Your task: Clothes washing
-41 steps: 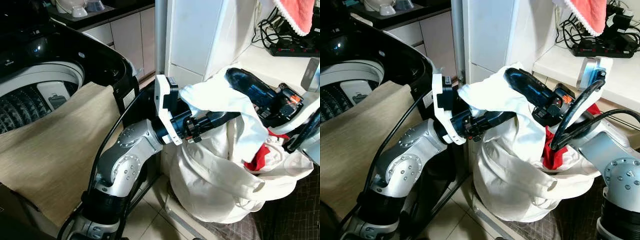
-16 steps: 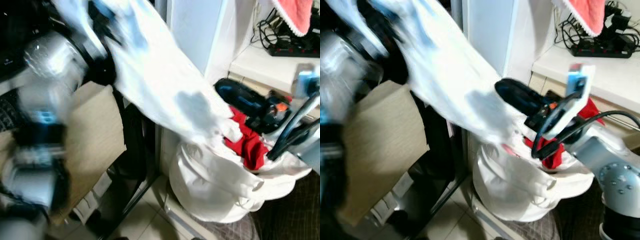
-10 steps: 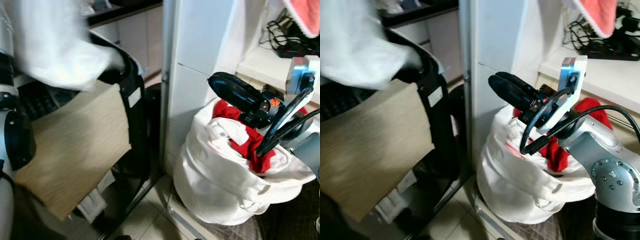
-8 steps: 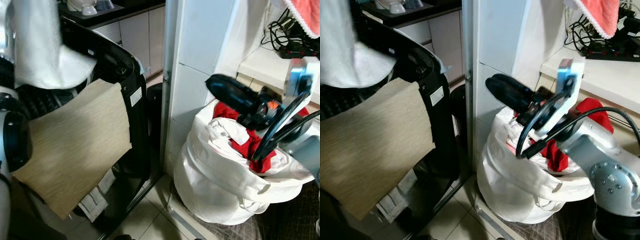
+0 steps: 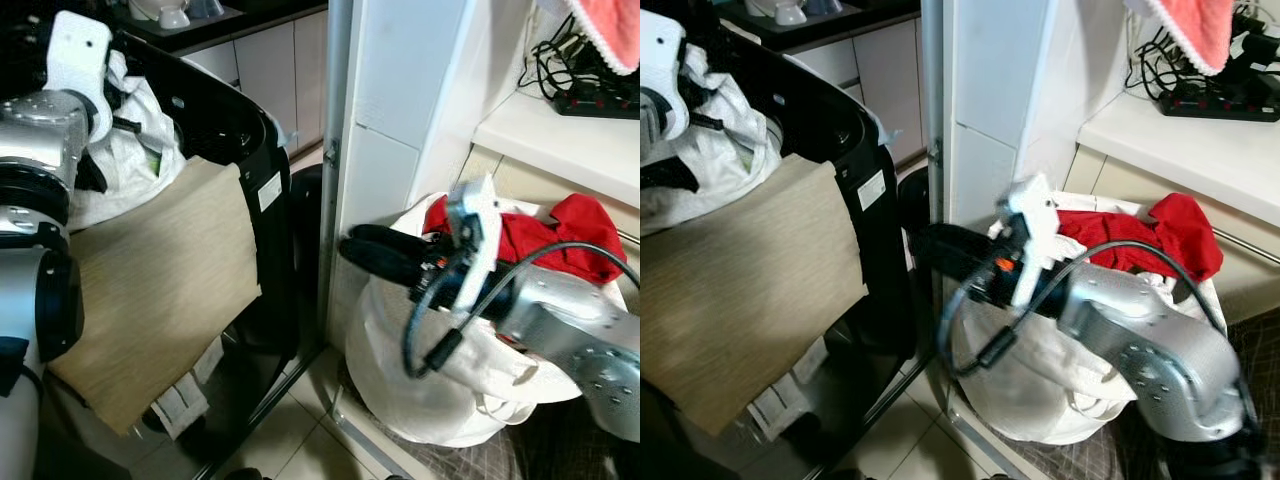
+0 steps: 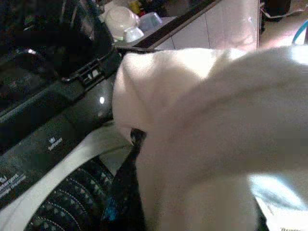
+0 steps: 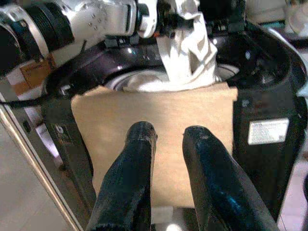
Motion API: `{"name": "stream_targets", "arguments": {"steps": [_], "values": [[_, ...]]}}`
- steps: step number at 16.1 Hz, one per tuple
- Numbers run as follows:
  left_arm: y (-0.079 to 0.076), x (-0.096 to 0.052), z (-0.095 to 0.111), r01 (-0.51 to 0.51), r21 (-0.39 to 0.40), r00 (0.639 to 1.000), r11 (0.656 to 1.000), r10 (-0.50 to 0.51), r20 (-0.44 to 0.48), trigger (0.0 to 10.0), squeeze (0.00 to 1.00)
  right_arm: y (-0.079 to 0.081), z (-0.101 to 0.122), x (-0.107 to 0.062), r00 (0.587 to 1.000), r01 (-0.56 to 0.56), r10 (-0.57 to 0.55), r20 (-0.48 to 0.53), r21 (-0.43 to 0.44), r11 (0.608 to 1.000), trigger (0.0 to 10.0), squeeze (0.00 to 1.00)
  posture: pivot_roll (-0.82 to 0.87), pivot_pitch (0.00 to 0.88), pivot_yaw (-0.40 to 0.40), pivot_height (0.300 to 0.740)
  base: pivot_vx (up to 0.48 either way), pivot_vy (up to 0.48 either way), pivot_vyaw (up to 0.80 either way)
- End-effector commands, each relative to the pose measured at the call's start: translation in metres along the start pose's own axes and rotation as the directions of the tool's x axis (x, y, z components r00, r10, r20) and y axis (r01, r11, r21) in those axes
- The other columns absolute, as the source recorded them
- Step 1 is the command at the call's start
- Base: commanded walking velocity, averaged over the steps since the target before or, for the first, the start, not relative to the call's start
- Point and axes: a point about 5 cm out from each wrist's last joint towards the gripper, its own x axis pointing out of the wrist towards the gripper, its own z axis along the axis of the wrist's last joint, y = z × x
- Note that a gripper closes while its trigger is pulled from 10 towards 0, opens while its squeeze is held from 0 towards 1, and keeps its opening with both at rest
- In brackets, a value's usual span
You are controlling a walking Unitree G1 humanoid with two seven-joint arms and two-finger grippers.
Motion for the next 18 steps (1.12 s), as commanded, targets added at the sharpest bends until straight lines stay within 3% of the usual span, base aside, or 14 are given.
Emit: {"name": "stream_targets", "arguments": {"steps": [1,3,6,9,10,11,13,14,15,16,17,18], "values": [[0.009,-0.003,-0.008,-0.008,-0.048,0.999,0.999,0.006,-0.038,10.0,1.0,0.003,0.007,0.003,1.0,0.002,-0.001,0.029,-0.034,0.999,10.0,0.0,-0.09,0.0,0.032,0.74,0.0,0.0,0.0],[0.019,-0.007,-0.02,-0.02,-0.09,0.996,0.996,0.013,-0.087,10.0,1.0,0.003,0.003,0.006,1.0,-0.002,0.003,0.018,-0.045,0.999,10.0,0.0,-0.08,0.0,0.029,0.74,0.0,0.0,0.0],[0.03,-0.011,-0.033,-0.057,-0.091,0.991,0.994,0.045,-0.129,10.0,1.0,-0.001,0.0,0.007,0.999,0.038,-0.039,-0.002,-0.054,0.998,10.0,0.0,-0.08,0.0,0.031,0.74,0.0,0.0,0.0],[0.044,-0.015,-0.028,-0.152,-0.092,0.986,0.984,0.146,-0.076,10.0,1.0,-0.021,0.004,0.006,0.979,0.203,-0.201,0.034,-0.063,0.977,10.0,0.0,-0.09,0.0,0.036,0.74,0.0,0.0,0.0],[0.052,-0.017,-0.018,-0.217,-0.1,0.976,0.971,0.218,0.001,10.0,1.0,-0.035,0.004,0.004,0.946,0.323,-0.321,0.048,-0.061,0.944,10.0,0.0,-0.09,0.0,0.032,0.74,0.0,0.0,0.0],[0.053,-0.018,-0.017,-0.224,-0.106,0.974,0.969,0.226,0.011,10.0,1.0,-0.038,0.004,0.003,0.938,0.347,-0.344,0.049,-0.059,0.936,10.0,0.0,-0.09,0.0,0.032,0.74,0.0,0.0,0.0],[0.049,-0.016,-0.021,-0.173,-0.115,0.985,0.978,0.172,-0.02,10.0,1.0,-0.048,0.003,0.001,0.914,0.406,-0.405,0.039,-0.054,0.912,10.0,0.0,-0.08,0.0,0.03,0.74,0.0,0.0,0.0],[0.038,-0.013,-0.025,-0.067,-0.137,0.997,0.988,0.06,-0.052,10.0,1.0,-0.053,0.001,-0.002,0.899,0.439,-0.438,0.02,-0.066,0.896,10.0,0.0,-0.08,0.0,0.03,0.74,0.0,0.0,0.0],[0.033,-0.012,-0.026,-0.024,-0.142,0.998,0.99,0.015,-0.059,10.0,1.0,-0.055,0.001,-0.002,0.893,0.449,-0.449,0.017,-0.072,0.891,10.0,0.0,-0.08,0.0,0.031,0.74,0.0,0.0,0.0],[0.011,-0.01,-0.02,0.185,-0.114,0.983,0.976,-0.185,0.006,10.0,1.0,-0.066,-0.003,-0.006,0.849,0.525,-0.528,-0.007,-0.103,0.845,10.0,0.0,-0.08,0.0,0.031,0.74,0.0,0.0,0.0],[-0.029,-0.015,-0.004,0.488,-0.058,0.863,0.871,-0.472,0.18,10.0,0.0,-0.093,-0.015,-0.016,0.712,0.68,-0.7,-0.065,-0.189,0.709,10.0,0.0,-0.09,0.0,0.039,0.74,0.0,0.0,0.0],[-0.037,-0.018,-0.001,0.537,-0.063,0.831,0.841,-0.514,0.213,10.0,0.0,-0.099,-0.018,-0.019,0.686,0.704,-0.724,-0.072,-0.188,0.685,10.0,0.0,-0.09,0.0,0.041,0.74,0.0,0.0,0.0]]}}
